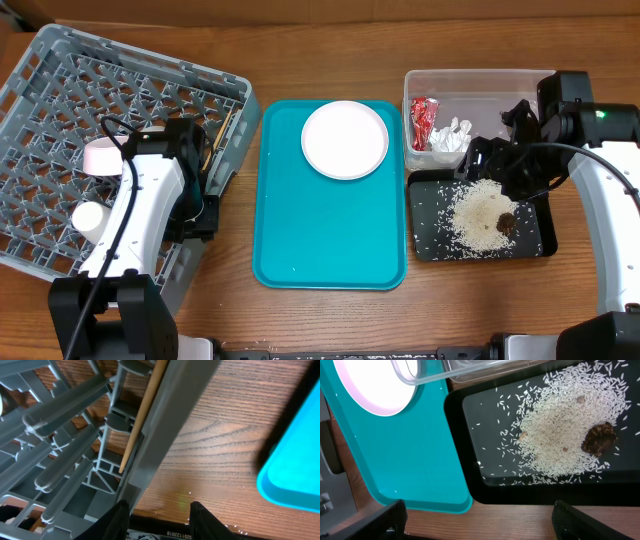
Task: Sort waste into correct bins and load items into the dishwasher
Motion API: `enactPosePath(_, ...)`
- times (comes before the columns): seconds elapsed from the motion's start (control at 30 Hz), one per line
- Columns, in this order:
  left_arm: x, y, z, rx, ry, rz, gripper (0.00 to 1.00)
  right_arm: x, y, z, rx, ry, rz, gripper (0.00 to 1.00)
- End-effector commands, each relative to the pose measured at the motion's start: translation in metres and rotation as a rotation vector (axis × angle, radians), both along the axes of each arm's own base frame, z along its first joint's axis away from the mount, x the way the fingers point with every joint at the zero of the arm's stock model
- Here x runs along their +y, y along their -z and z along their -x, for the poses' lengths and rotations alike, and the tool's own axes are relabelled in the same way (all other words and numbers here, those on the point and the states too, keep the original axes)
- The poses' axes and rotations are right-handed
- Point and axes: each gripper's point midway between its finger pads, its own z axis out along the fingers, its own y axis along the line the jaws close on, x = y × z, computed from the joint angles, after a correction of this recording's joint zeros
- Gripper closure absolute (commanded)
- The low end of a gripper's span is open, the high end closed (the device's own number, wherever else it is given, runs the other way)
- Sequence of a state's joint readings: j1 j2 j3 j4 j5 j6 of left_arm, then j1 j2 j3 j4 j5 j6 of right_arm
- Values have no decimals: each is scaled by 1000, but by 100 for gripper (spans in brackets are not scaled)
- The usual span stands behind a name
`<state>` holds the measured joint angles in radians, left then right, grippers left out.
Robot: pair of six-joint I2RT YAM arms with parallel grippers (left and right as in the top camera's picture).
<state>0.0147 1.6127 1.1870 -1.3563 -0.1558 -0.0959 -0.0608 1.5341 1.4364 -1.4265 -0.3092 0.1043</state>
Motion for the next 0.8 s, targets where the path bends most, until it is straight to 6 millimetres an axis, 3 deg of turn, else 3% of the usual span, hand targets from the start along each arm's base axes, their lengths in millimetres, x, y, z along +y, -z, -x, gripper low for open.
enactPosePath(0.0, -3, 8, 5, 6, -25, 12, 59, 0, -14, -3, -54, -1, 5, 6)
enactPosePath(0.1, -1, 8, 1, -11, -22, -3, 62, 0, -14, -3, -55, -1, 5, 6)
enactPosePath(0.2, -5, 11, -9, -51, -26, 22, 89, 0, -14, -3, -54, -1, 5, 6)
enactPosePath(0.27, -9, 12, -14, -74, -30, 46, 96, 0, -14, -3, -54, -1, 5, 6)
enactPosePath(0.57, -9, 14, -56, -247, -26, 47, 96, 0, -14, -2, -51, -1, 5, 6)
enactPosePath(0.77, -11, 14, -68, -295, -25, 59, 96, 0, -14, -2, -51, -1, 5, 6)
